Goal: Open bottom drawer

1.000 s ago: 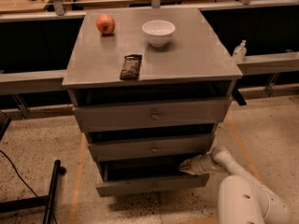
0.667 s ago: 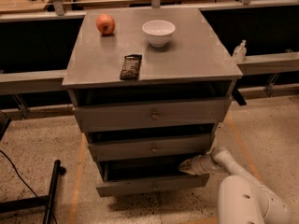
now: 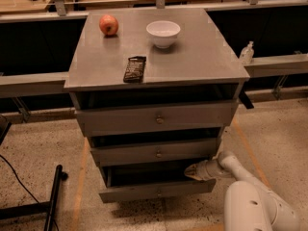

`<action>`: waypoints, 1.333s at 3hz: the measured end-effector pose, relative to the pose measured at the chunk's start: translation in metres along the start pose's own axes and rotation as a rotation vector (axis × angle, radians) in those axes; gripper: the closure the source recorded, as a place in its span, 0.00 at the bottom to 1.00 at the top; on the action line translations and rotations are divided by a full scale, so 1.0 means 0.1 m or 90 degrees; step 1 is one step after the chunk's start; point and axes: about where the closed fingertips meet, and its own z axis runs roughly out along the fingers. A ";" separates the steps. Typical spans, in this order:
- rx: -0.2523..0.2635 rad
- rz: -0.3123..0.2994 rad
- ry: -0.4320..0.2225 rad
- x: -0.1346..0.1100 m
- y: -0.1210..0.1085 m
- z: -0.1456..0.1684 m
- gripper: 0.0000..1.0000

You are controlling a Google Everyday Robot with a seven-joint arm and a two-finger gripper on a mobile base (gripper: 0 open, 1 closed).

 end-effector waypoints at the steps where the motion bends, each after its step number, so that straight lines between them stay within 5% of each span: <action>1: 0.000 0.000 0.000 0.00 0.00 0.00 0.13; 2: 0.000 0.000 0.000 0.00 0.00 0.00 0.22; 3: 0.000 0.000 0.000 0.00 0.00 0.00 0.45; 4: -0.032 -0.004 0.047 0.04 0.11 0.03 0.68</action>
Offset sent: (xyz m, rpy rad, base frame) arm -0.0108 -0.0115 0.0024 -0.0588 0.0534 0.0125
